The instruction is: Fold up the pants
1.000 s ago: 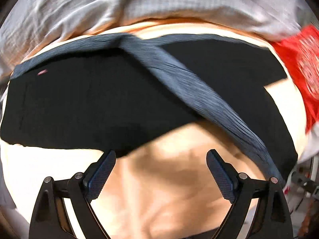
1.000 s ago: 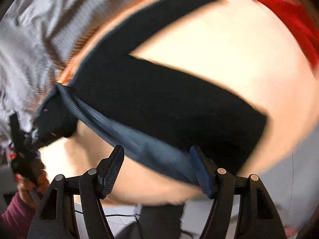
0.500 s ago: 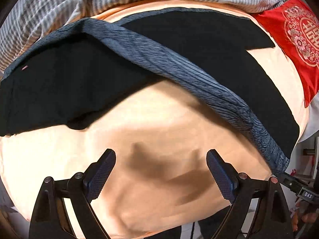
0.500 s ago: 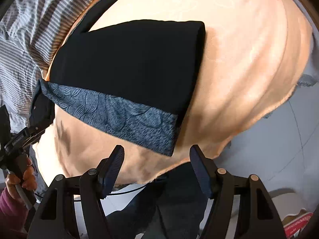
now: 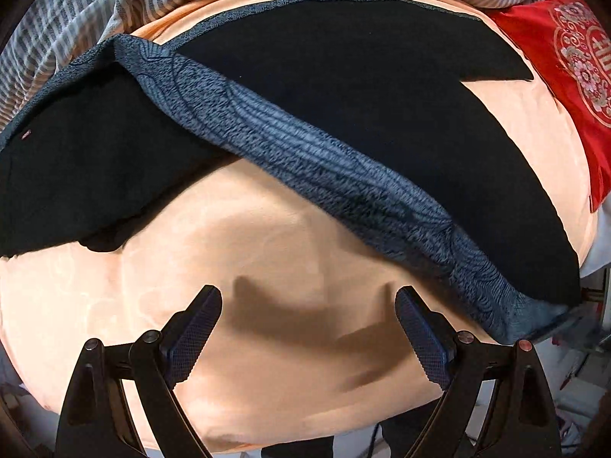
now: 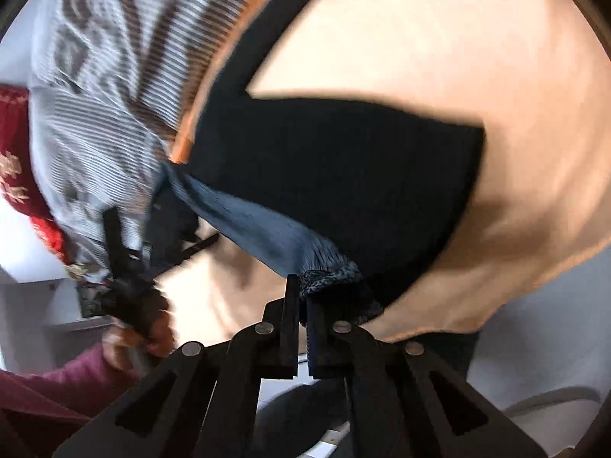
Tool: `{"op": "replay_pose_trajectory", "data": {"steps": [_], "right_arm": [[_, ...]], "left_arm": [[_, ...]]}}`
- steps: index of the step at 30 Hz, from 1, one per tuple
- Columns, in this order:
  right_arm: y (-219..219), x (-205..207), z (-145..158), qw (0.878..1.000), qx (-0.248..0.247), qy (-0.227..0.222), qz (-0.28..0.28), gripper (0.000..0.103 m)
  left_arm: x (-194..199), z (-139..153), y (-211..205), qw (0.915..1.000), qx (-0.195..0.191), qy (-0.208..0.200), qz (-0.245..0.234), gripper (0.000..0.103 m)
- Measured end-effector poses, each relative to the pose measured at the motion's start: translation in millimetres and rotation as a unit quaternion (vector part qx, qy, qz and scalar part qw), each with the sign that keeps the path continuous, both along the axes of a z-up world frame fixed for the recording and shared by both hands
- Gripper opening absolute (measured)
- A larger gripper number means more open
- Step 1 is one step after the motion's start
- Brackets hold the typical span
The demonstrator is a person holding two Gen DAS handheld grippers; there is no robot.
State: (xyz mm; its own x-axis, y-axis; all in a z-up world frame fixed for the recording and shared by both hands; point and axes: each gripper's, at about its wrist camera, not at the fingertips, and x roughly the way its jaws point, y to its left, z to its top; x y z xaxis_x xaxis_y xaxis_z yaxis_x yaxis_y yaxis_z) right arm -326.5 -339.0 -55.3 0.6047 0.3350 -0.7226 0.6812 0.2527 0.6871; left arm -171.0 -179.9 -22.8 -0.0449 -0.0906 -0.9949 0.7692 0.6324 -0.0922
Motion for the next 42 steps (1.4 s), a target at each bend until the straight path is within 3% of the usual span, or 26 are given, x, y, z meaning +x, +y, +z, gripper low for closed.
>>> {"op": "replay_pose_trajectory", "data": {"steps": [8,13,18,22,26,30,31,33,34,35,37,40,42], "right_arm": [[-103,66,74,0.995,-0.059,-0.074,0.018,0.003],[-180,122,96,0.989,-0.116,-0.075,0.05,0.003],[-246,176,74,0.986,-0.147,-0.026,0.079,0.003],[-292,199,39,0.985,-0.155,0.025,0.07,0.003],[-318,208,-9,0.987,-0.128,0.069,0.066,0.003],[-320,213,-40,0.978,-0.134,0.13,0.092,0.008],[-323,209,-42,0.978,-0.131,0.138,0.088,0.014],[-329,201,-34,0.977,-0.139,0.146,0.069,0.044],[-333,193,-24,0.977,-0.152,0.142,0.05,0.07],[-337,190,-15,0.976,-0.164,0.139,0.039,0.076],[-337,179,12,0.973,-0.191,0.122,0.033,0.075],[-318,178,26,0.972,-0.201,0.096,0.077,0.048],[-293,184,13,0.962,-0.205,0.114,0.137,0.04]], "left_arm": [[12,21,-35,0.9988,-0.018,0.017,0.044,0.093],[52,54,-78,0.995,-0.06,-0.019,0.077,0.093],[103,85,-94,0.985,-0.086,-0.077,0.128,0.093],[114,80,-109,0.9811,-0.072,-0.091,0.155,0.093],[116,49,-126,0.9815,-0.037,-0.102,0.157,0.093],[118,17,-130,0.9822,-0.004,-0.101,0.159,0.093],[118,11,-133,0.9823,-0.001,-0.099,0.159,0.093],[115,2,-139,0.9823,0.01,-0.1,0.158,0.093],[114,0,-140,0.9825,0.012,-0.099,0.157,0.093],[112,-4,-143,0.9831,0.015,-0.097,0.155,0.093],[108,-9,-144,0.9839,0.022,-0.095,0.149,0.093],[103,-17,-150,0.9846,0.029,-0.102,0.139,0.093],[101,-19,-154,0.9844,0.031,-0.105,0.138,0.093]]}}
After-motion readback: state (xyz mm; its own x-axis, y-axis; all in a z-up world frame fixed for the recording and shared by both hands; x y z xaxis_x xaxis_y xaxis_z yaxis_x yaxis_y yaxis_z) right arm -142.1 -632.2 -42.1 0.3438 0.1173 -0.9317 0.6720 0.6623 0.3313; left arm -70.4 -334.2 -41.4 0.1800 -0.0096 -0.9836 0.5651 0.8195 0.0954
